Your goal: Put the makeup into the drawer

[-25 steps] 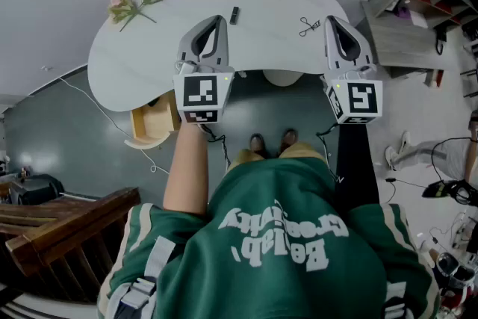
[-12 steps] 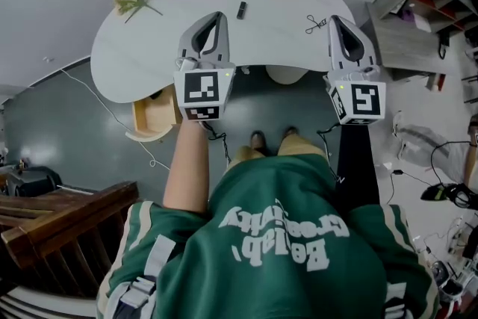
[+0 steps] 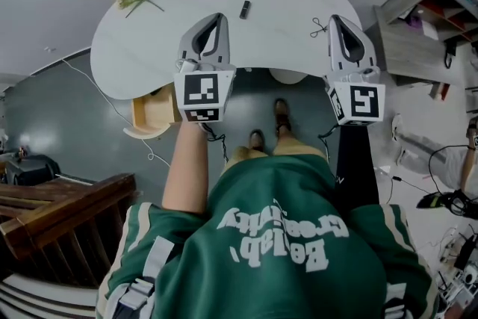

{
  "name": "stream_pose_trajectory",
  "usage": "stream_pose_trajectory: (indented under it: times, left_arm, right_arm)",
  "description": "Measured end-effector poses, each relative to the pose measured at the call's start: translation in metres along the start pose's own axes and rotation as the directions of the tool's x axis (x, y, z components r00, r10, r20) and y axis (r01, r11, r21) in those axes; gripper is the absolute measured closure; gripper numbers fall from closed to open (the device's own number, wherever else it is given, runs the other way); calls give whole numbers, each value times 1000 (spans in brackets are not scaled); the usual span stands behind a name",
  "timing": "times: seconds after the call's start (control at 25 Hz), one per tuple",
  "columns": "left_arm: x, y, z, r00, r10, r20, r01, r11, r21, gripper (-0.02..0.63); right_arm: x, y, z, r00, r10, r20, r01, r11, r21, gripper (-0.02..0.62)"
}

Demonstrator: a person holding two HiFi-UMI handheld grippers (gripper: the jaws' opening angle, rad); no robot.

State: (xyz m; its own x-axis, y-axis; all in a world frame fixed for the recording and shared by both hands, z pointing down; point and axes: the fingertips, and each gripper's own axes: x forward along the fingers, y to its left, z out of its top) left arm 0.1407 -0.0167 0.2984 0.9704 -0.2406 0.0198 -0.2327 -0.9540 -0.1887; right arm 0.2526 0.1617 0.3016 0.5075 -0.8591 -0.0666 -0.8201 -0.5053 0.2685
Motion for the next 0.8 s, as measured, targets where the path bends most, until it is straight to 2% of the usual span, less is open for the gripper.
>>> stream_pose_trajectory:
  times: [0.2,0.52,0.8]
  left_arm:
    - [33,12,0,999,32,-9,-32,999,-12,590]
    - [106,20,-1,993,110,-36,-109,994,11,590]
    - [143,14,-4,988,144,-63,-143,989,22,591]
  right_arm:
    - [47,-14,-1,998,55,29,-55,998,16,586]
    - [119,-67,-8,989,117,88,-120,992,30,586]
    - [154,-94,-22,982,154,110,-160,986,45,586]
